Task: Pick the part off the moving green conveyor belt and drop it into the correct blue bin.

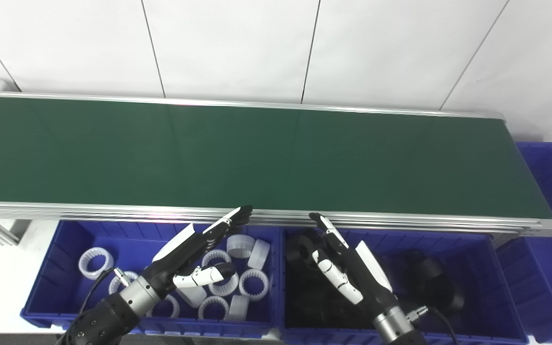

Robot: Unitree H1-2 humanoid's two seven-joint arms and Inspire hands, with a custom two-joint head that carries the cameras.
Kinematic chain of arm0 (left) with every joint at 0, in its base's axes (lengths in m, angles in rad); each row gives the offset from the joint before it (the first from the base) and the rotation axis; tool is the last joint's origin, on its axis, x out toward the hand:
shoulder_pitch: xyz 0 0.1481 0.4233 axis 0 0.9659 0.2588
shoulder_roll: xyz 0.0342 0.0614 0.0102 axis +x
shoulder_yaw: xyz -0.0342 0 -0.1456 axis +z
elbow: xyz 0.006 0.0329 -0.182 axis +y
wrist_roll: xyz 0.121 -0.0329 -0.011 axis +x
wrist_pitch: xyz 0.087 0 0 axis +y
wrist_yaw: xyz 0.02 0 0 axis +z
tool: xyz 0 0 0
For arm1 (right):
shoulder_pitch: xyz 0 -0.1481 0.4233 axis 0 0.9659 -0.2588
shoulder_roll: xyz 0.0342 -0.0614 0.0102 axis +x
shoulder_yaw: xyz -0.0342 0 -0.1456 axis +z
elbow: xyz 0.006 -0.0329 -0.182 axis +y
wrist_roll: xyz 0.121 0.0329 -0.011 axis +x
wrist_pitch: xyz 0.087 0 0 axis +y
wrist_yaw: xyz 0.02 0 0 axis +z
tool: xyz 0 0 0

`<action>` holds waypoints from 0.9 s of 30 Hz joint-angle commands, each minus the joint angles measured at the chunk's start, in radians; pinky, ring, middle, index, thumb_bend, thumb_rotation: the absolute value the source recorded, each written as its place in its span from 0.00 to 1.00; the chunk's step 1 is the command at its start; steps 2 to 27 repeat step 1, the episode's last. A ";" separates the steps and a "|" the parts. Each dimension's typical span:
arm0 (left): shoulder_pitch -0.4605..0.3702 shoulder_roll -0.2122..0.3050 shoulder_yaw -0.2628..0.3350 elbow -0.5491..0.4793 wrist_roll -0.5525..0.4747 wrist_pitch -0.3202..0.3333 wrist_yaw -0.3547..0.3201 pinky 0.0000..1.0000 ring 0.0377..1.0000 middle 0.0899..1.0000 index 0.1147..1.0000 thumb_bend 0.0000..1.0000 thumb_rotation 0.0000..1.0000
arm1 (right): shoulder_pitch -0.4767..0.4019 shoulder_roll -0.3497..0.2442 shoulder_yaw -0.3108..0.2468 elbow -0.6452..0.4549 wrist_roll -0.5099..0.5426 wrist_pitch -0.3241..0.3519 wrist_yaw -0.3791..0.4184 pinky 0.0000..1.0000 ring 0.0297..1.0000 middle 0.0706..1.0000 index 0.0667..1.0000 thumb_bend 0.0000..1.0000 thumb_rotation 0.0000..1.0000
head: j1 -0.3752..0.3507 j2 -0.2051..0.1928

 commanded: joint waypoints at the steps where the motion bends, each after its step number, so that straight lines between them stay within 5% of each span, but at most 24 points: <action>1: -0.008 0.009 0.003 -0.035 -0.006 -0.002 -0.002 0.96 0.99 1.00 0.99 0.36 0.76 | -0.013 -0.004 -0.004 -0.037 0.012 -0.047 -0.006 0.94 0.98 1.00 0.98 0.36 1.00 | 0.001 0.001; 27: -0.008 0.009 0.003 -0.035 -0.006 -0.002 -0.002 0.96 0.99 1.00 0.99 0.36 0.76 | -0.013 -0.004 -0.004 -0.037 0.012 -0.047 -0.006 0.94 0.98 1.00 0.98 0.36 1.00 | 0.001 0.001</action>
